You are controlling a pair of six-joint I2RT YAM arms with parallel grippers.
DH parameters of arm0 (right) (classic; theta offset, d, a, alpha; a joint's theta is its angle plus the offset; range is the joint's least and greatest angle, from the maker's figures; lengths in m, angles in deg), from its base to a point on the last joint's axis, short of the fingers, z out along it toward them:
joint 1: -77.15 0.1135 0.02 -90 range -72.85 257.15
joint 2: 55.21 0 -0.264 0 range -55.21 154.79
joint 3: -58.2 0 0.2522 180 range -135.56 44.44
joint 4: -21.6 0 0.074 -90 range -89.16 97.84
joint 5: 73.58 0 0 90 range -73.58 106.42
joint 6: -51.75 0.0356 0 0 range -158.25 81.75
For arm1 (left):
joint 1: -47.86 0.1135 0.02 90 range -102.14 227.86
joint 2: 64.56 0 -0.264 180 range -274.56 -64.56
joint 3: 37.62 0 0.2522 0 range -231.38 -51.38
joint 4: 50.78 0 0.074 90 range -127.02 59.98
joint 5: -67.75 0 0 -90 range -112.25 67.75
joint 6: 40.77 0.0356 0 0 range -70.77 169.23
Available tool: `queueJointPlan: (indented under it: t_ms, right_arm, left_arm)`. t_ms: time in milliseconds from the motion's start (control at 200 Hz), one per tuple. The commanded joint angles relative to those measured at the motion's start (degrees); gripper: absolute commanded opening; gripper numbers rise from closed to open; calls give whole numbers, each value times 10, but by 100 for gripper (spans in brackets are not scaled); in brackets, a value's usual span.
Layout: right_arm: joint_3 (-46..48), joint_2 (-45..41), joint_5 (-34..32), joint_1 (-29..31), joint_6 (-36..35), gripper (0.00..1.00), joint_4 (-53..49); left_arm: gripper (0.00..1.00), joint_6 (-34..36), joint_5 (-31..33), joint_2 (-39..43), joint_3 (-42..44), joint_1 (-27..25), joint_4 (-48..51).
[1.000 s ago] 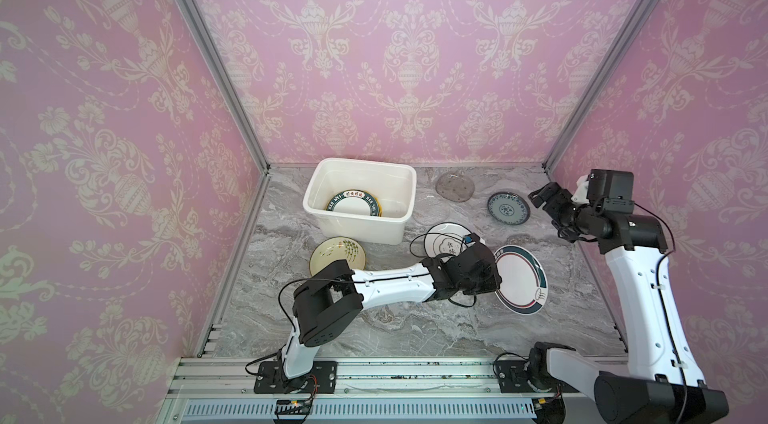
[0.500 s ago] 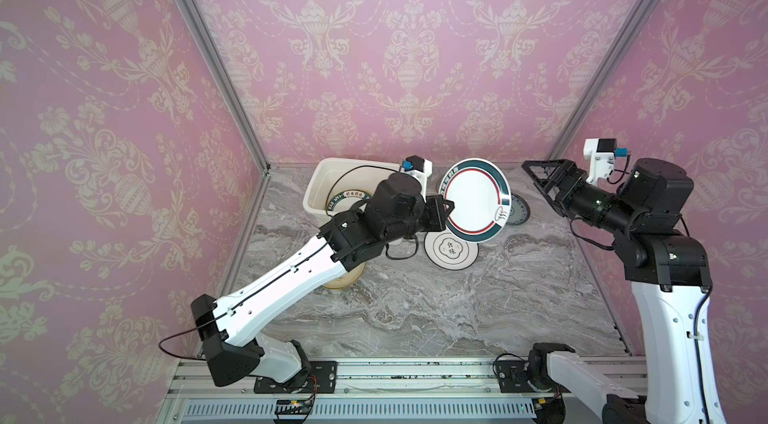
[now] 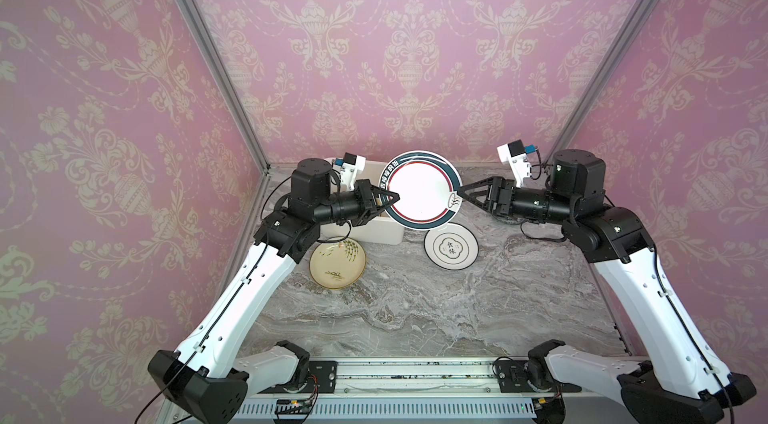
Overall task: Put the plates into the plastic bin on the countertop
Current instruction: 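Pinch the plate's opposite rim with the right gripper, held by the left gripper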
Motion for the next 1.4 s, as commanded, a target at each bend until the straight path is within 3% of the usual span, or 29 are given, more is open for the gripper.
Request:
queueJointPlan:
  t_ms: [0,210,425,625,1221,1396]
  right_arm:
    - [5,5,-2,9,-23,73,30]
    - [26,20,0,29,-2,53,70]
    - [63,22,-20,60,31,42,126]
    - [75,24,-42,72,51,24,148]
    - [50,73,-77,120,103,0,171]
    - [23,92,-101,130,116,0,161]
  left_arm:
    - [0,-84,-75,37,34,6,-101]
    - [0,-123,-56,57,77,6,-139]
    - [0,-136,-44,54,91,6,-158]
    - [0,-139,-34,61,108,6,-163]
    - [0,-125,-7,94,148,6,-168]
    - [23,-103,28,121,145,6,-150]
